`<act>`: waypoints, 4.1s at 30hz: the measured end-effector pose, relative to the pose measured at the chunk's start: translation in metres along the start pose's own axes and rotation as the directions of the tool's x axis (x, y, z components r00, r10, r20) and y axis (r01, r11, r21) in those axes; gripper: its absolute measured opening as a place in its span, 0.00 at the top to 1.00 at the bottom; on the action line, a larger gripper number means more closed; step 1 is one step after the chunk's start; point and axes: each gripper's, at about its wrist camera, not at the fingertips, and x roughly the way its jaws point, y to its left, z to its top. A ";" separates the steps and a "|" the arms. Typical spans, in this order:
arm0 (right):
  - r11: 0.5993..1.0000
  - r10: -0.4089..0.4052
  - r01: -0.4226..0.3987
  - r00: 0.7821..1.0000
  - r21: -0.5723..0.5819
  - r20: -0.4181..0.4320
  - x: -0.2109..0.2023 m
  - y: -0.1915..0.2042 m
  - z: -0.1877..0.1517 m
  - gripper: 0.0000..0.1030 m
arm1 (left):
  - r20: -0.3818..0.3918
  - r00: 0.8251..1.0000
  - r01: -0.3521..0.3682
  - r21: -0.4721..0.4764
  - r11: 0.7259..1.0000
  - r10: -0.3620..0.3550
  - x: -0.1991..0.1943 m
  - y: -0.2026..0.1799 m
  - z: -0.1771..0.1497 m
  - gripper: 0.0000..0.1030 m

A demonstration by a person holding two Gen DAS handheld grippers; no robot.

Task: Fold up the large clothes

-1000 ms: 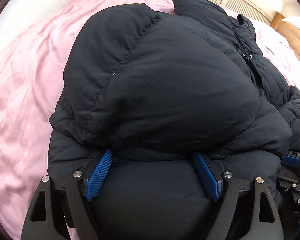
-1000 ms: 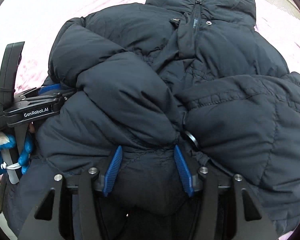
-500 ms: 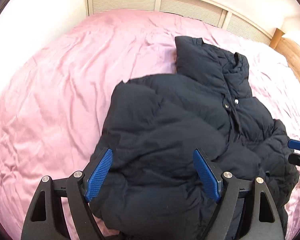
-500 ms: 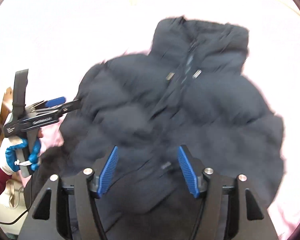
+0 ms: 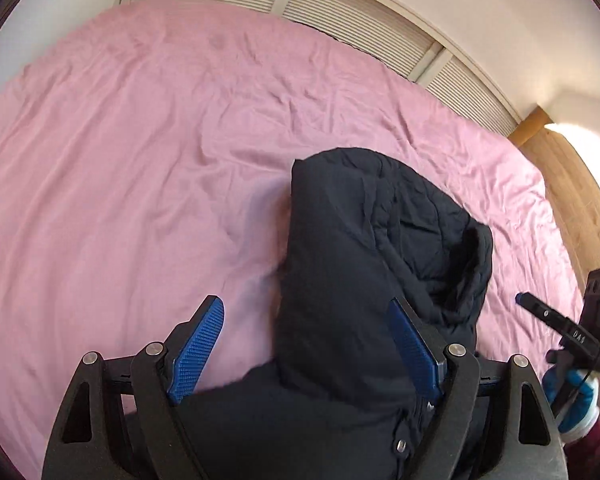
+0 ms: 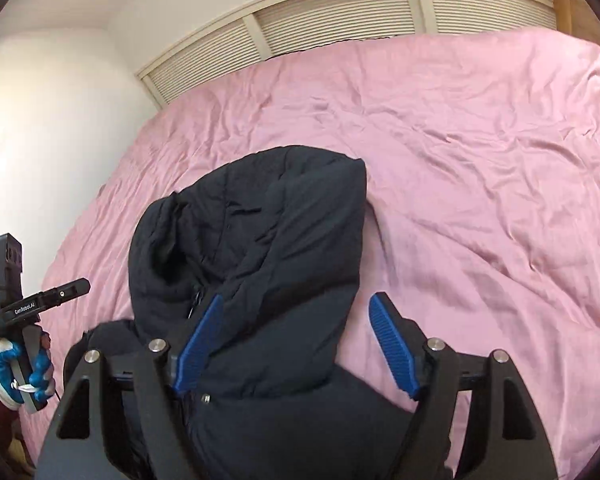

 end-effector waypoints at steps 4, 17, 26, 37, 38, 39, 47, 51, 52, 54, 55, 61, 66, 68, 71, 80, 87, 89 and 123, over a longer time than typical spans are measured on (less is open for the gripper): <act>0.988 0.026 -0.031 0.999 0.151 0.038 0.036 -0.034 0.034 0.26 | 0.015 0.999 0.039 -0.115 0.993 -0.037 0.037 0.012 0.028 0.20; 0.973 0.014 -0.012 1.000 0.230 -0.008 0.110 -0.031 0.068 0.31 | -0.099 0.994 -0.054 -0.157 0.986 0.039 0.106 0.006 0.043 0.78; 0.999 -0.023 0.026 0.998 0.042 -0.054 0.074 0.003 0.058 0.80 | -0.105 0.988 -0.123 -0.091 0.988 0.113 0.082 -0.001 0.023 0.92; 0.994 0.091 -0.089 0.996 -0.064 0.018 -0.052 0.042 0.004 0.80 | 0.010 0.999 0.035 -0.124 0.992 -0.034 -0.044 0.001 -0.049 0.92; 0.993 0.096 -0.095 0.995 -0.065 0.021 -0.062 0.045 -0.003 0.80 | 0.016 0.998 0.056 -0.129 0.990 -0.055 -0.054 0.001 -0.058 0.92; 0.993 0.100 -0.098 0.995 -0.065 0.025 -0.074 0.047 -0.012 0.80 | 0.022 0.997 0.074 -0.134 0.988 -0.072 -0.064 0.002 -0.068 0.92; 0.992 0.115 -0.118 0.991 0.034 0.070 -0.133 0.030 -0.087 0.80 | 0.001 0.997 0.079 -0.112 0.991 -0.079 -0.102 0.005 -0.151 0.92; 0.986 0.114 -0.120 0.991 0.111 0.064 -0.142 0.012 -0.132 0.80 | -0.050 0.999 0.011 -0.082 0.997 -0.015 -0.098 0.014 -0.195 0.94; 0.985 0.110 -0.118 0.992 0.130 0.061 -0.144 0.008 -0.144 0.80 | -0.064 0.998 -0.008 -0.083 0.997 0.002 -0.095 0.019 -0.205 0.96; 0.982 0.096 -0.103 0.994 0.159 0.048 -0.143 -0.002 -0.165 0.80 | -0.082 0.996 -0.029 -0.107 0.994 0.020 -0.091 0.032 -0.221 0.97; 0.982 0.081 -0.086 0.996 0.165 0.036 -0.141 -0.006 -0.175 0.80 | -0.083 0.996 -0.025 -0.137 0.990 0.013 -0.092 0.040 -0.228 0.97; 0.983 -0.020 0.026 0.999 0.181 -0.036 -0.128 -0.029 -0.222 0.80 | -0.055 0.998 -0.018 -0.169 0.985 0.009 -0.115 0.047 -0.238 0.97; 0.985 -0.060 0.064 0.998 0.159 -0.029 -0.152 -0.032 -0.224 0.79 | -0.012 0.999 -0.042 -0.127 0.991 0.041 -0.138 0.029 -0.228 0.91; 0.990 -0.082 0.083 0.997 0.117 -0.010 -0.167 -0.026 -0.214 0.79 | 0.018 0.998 -0.052 -0.091 0.994 0.054 -0.146 0.017 -0.223 0.81; 0.995 -0.095 0.093 0.995 0.039 0.039 -0.190 -0.008 -0.190 0.76 | 0.065 0.996 -0.060 -0.028 0.998 0.061 -0.155 -0.005 -0.206 0.63; 0.980 -0.058 0.067 0.997 -0.189 0.053 -0.171 0.069 -0.138 0.43 | 0.108 0.992 -0.082 0.163 0.983 0.064 -0.121 -0.079 -0.159 0.48; 0.949 -0.086 0.067 0.995 -0.308 -0.048 -0.114 0.086 -0.174 0.38 | 0.090 0.986 -0.159 0.256 0.953 0.141 -0.075 -0.085 -0.207 0.41; 0.947 -0.106 0.077 0.991 -0.311 -0.079 -0.099 0.078 -0.192 0.37 | 0.080 0.981 -0.193 0.288 0.938 0.177 -0.062 -0.079 -0.226 0.40; 0.914 -0.177 0.107 0.973 -0.390 -0.148 -0.077 0.082 -0.248 0.36 | 0.092 0.975 -0.221 0.317 0.922 0.202 -0.041 -0.091 -0.299 0.37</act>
